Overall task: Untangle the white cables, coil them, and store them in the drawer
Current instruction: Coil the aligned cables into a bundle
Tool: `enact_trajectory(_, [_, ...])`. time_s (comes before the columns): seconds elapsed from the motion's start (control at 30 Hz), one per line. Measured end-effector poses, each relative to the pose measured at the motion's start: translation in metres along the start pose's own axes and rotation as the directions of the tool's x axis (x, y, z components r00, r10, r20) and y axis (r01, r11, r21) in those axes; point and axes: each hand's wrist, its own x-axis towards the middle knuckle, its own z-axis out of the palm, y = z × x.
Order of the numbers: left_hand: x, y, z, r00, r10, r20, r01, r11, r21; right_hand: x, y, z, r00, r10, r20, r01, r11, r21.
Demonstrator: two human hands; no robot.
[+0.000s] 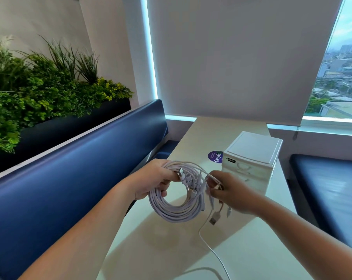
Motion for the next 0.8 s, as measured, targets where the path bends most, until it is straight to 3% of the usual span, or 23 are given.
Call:
enact_trajectory(0.2, [-0.001,-0.005,0.000,1.000,-0.019,-0.022,0.020,0.999,0.029,0.008,0.011,-0.013,0.976,0.076,-0.205,-0.035,0.980,0.197])
enact_trajectory(0.4, [0.002,-0.007,0.004,0.999,-0.043,-0.032,0.045,0.998,0.054,0.010,0.004,-0.023,0.932,-0.056,-0.357,0.056,0.998,-0.010])
enact_trajectory(0.6, [0.004,-0.006,0.006,0.995,-0.081,0.063,0.076,0.994,0.080,0.013,0.001,-0.026,0.874,-0.052,-0.483,0.058,0.998,-0.004])
enact_trajectory(0.67, [0.003,-0.005,0.009,0.993,-0.075,0.091,0.070,0.996,0.058,0.016,0.004,-0.023,0.889,-0.020,-0.458,0.042,0.998,0.037])
enact_trajectory(0.8, [0.002,-0.001,0.014,0.993,-0.048,0.107,0.045,0.999,0.028,0.020,0.008,-0.005,0.983,0.024,-0.181,0.010,0.983,0.185])
